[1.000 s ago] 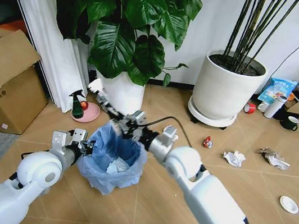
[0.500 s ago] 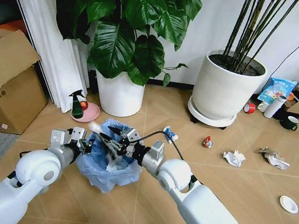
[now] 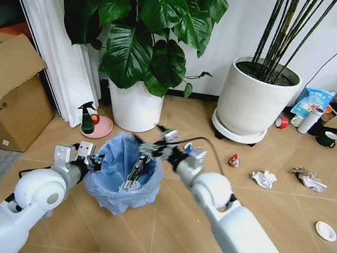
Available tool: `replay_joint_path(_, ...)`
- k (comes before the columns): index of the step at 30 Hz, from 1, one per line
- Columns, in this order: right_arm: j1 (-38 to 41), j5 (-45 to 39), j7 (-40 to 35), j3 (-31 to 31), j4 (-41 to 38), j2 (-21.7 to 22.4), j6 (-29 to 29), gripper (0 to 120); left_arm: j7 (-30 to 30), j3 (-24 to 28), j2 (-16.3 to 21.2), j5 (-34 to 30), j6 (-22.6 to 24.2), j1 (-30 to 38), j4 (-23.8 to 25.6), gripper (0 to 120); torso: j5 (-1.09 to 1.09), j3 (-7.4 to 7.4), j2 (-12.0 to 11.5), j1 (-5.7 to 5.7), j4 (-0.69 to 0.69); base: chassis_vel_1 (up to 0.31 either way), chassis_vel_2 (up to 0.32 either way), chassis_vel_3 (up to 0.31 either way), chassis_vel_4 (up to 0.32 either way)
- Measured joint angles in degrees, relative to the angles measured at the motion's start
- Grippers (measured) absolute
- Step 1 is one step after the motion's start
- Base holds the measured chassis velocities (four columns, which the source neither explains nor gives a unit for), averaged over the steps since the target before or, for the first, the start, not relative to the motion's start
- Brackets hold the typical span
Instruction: Pick up the trash bin and place the garbage on the floor into it.
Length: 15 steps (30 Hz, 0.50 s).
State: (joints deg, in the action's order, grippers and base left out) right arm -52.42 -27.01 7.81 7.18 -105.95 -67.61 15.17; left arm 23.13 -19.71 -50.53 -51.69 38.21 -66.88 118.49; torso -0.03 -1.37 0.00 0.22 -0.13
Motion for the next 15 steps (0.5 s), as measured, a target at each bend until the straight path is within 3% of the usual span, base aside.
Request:
replay_joint_path(9, -12.56, 7.65, -0.27, 13.93, -1.66, 0.16, -0.77, 100, 0.01, -0.12, -0.48, 0.99, -0.31, -1.24, 1.5, 0, 0.01, 0.0, 0.0, 0.0, -0.01, 0.0, 0.0, 0.0, 0.0)
replay_joint_path(15, -19.68, 10.79, -2.62, 17.28, -2.66, -0.51, -0.17, 100, 0.02, -0.14, 0.66, 1.03, -0.41, -1.31, 2.05, 0, 0.01, 0.0, 0.0, 0.0, -0.02, 0.0, 0.0, 0.0, 0.0)
